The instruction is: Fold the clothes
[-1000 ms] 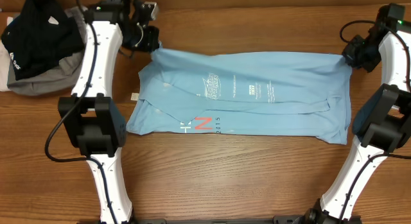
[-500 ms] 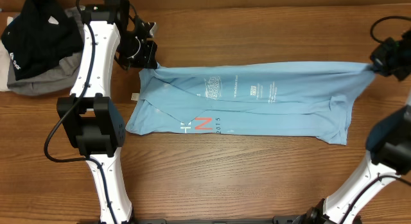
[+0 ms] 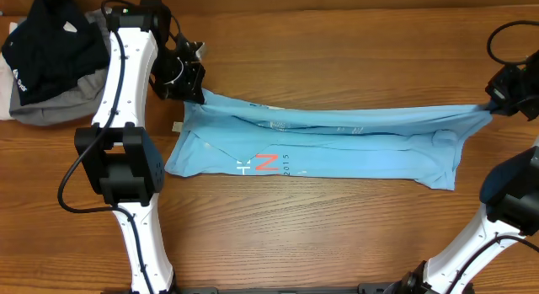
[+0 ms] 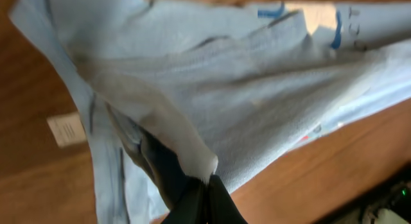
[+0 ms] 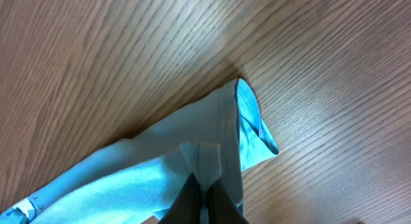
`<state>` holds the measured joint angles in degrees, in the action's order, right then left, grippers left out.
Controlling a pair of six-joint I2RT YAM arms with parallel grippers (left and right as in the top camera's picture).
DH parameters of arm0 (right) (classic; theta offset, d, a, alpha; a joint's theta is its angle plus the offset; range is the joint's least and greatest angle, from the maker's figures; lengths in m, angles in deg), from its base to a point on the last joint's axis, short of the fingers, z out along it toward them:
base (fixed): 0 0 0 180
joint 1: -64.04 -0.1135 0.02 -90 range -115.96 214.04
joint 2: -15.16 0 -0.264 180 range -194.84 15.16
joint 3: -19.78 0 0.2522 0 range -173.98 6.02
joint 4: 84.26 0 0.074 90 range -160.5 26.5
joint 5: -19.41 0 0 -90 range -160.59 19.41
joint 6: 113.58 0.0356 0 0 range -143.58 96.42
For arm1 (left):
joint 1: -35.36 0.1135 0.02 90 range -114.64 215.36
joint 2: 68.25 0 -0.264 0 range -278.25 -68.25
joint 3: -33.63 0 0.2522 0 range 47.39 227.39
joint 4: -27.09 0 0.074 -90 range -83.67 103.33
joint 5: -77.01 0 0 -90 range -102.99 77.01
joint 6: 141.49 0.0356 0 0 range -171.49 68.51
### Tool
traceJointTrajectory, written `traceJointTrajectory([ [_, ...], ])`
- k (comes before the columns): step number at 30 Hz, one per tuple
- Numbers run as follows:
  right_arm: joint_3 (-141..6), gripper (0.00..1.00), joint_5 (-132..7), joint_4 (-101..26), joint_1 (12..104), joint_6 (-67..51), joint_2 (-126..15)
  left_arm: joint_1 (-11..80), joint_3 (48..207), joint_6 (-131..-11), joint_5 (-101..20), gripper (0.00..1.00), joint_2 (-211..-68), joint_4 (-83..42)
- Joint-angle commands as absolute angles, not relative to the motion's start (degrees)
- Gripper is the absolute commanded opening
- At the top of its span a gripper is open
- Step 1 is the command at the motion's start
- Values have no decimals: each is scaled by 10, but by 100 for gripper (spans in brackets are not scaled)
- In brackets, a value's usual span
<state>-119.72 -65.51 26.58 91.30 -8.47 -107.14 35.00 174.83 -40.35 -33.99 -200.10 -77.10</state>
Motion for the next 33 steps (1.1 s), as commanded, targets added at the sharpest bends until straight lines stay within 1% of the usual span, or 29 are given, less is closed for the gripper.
traceJointTrajectory([
  [1,-1153,4,-660,266,908,-101,-1064,358,1750,-395,-309,4,-1998,-793],
  [3,-1125,4,-660,266,908,-109,-1064,360,1750,-398,-288,4,-1998,-802],
  [8,-1071,4,-660,263,912,-118,-1064,366,1748,-399,-287,4,-1998,-810],
  [13,-1061,4,-684,265,915,-121,-1064,366,1724,-414,-243,4,-1998,-823],
  [25,-1004,4,-695,208,915,-120,-1065,367,1631,-422,-234,5,-1998,-820],
  [33,-1002,4,-705,181,925,-112,-1065,368,1584,-427,-207,4,-1998,-803],
])
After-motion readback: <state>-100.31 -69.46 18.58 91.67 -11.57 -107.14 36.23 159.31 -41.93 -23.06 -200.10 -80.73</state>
